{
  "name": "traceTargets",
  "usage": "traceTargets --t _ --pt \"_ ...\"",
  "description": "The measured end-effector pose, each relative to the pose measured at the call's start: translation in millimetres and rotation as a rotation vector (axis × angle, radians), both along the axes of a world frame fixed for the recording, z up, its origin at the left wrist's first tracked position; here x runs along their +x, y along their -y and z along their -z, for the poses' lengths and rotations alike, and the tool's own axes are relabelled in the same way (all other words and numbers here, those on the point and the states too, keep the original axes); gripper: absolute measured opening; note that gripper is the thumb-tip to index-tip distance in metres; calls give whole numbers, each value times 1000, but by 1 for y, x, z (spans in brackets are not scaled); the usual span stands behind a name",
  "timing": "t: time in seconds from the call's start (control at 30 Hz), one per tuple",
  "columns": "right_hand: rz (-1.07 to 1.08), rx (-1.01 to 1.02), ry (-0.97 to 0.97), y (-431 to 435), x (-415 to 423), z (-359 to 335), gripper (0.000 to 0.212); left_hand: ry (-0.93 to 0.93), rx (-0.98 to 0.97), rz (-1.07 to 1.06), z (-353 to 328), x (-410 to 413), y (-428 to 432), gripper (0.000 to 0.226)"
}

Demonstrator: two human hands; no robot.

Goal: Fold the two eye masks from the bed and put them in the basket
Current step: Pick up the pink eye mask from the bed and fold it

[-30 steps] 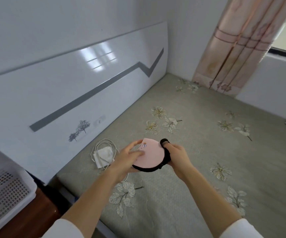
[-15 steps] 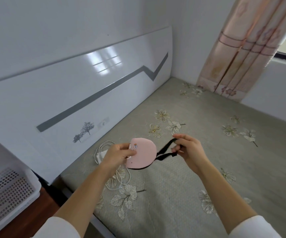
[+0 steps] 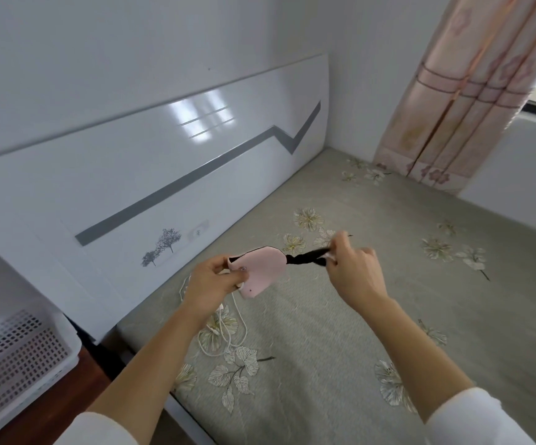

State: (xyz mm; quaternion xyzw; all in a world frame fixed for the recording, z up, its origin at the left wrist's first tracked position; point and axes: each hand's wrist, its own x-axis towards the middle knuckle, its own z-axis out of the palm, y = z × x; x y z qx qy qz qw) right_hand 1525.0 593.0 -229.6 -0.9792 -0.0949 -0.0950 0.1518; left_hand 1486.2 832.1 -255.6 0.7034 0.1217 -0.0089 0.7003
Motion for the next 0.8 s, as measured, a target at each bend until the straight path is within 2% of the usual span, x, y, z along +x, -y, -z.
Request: traceTargets --t 0.03,0.1,0.17,0.23,0.33,0.4,0.43,0.47,0.53,0.57,0.67,0.8 --pt "-12 -131 -72 0 1 -2 6 3 17 -25 -1 1 -3 17" --pt "-18 -264 -243 -3 1 -7 26 5 66 -30 0 3 -9 15" --pt "-91 -206 -439 -7 -2 -11 45 -6 84 -15 -2 3 -10 16" --pt "-194 143 -678 -9 -8 -14 43 -9 59 -33 -5 3 -9 19" --pt "-210 872 -931 -15 -21 -25 30 1 27 -45 -8 2 -11 21" --pt "-129 1355 -921 -20 -24 -32 31 -10 30 -9 -9 -2 -12 19" --pt "-88 1503 -843 -22 -24 -32 29 -20 31 11 -9 -3 -11 21" --pt "-70 1513 -722 -25 -24 -33 24 -26 31 26 -8 -5 -10 23" --pt "-66 1228 -479 -29 -24 -33 10 -23 20 56 -8 -7 -8 25" --pt "-74 1048 -403 -31 -24 -31 14 -9 30 77 -8 -7 -6 24" --pt "-149 682 -363 -36 -26 -22 26 33 68 170 -10 -8 -2 22" --pt "-195 642 -384 -42 -26 -24 15 33 77 208 -13 -12 1 24"
